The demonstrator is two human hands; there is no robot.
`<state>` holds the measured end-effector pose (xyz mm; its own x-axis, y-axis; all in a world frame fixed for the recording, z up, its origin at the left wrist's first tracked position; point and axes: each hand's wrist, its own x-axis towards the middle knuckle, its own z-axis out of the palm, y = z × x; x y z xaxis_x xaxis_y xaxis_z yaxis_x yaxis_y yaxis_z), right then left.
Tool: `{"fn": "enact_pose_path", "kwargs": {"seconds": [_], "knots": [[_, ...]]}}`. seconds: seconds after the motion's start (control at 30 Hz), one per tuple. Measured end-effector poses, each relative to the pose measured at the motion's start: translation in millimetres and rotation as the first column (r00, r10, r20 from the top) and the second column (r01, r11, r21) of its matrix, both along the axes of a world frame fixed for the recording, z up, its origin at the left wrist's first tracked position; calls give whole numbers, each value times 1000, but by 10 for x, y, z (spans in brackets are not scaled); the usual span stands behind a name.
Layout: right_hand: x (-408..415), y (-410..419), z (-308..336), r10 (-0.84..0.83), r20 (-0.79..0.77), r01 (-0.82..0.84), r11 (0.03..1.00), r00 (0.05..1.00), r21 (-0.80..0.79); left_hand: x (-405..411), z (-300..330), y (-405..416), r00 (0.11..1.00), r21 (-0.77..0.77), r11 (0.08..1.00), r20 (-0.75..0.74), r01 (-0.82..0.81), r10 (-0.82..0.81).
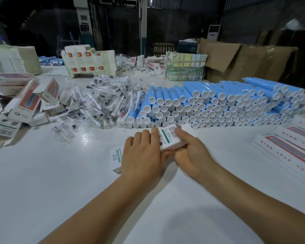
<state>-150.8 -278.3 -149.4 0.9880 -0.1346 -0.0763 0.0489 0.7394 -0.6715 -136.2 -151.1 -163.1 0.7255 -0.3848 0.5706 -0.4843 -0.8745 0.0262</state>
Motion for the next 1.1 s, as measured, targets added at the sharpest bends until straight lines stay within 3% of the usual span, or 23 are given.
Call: {"fn": "enact_pose_path", "kwargs": {"seconds": [0.07, 0.13, 0.2, 0.23, 0.33, 0.47, 0.5, 0.53, 0.57, 0.63, 0.7, 0.77, 0.87, 1.1], "knots": [[11, -6, -33, -120, 72, 130, 979, 990, -159, -16, 2, -11, 998, -17, 1000, 55, 15, -14], [-26, -22, -43, -195, 138, 237, 861, 971, -451, -39, -2, -19, 998, -30, 999, 55, 30, -29], [-79, -31, -59, -226, 259, 343, 558, 939, -756, -66, -12, -20, 997, -35, 998, 60, 42, -40], [-103, -27, -68, -207, 329, 388, 412, 921, -824, -81, -12, -19, 997, -38, 998, 61, 42, -40], [-132, -27, -95, -136, 449, 465, 120, 883, -877, -101, -3, -13, 996, -18, 1000, 84, 14, -13], [-161, -87, -92, -107, 449, 451, -4, 887, -893, -114, -5, -25, 998, 0, 1000, 67, 17, -17], [-167, -79, -85, -113, 431, 436, 29, 895, -899, -119, 2, -32, 998, 4, 1000, 56, 12, -13], [-170, -74, -84, -121, 397, 411, 130, 910, -902, -122, 10, -33, 999, 7, 1000, 54, 5, -6], [-169, -57, -70, -124, 342, 364, 323, 932, -874, -121, 19, -28, 998, 4, 1000, 55, 1, -1], [-146, -49, -20, -77, 206, 195, 736, 975, -648, -108, 35, -5, 999, -10, 1000, 44, 3, -2], [-131, -69, 20, 7, 156, 64, 893, 988, -445, -86, 35, 25, 999, -4, 1000, 39, -5, 5], [-131, -64, 26, 20, 153, 41, 922, 988, -386, -74, 29, 48, 999, 6, 1000, 44, -5, 5], [-114, -52, 3, -33, 103, 73, 910, 994, -407, -63, 27, 69, 998, -5, 1000, 63, 13, -13], [-120, -65, 1, -64, 145, 124, 883, 987, -453, -43, 29, 100, 996, -14, 998, 69, 58, -56]]}}
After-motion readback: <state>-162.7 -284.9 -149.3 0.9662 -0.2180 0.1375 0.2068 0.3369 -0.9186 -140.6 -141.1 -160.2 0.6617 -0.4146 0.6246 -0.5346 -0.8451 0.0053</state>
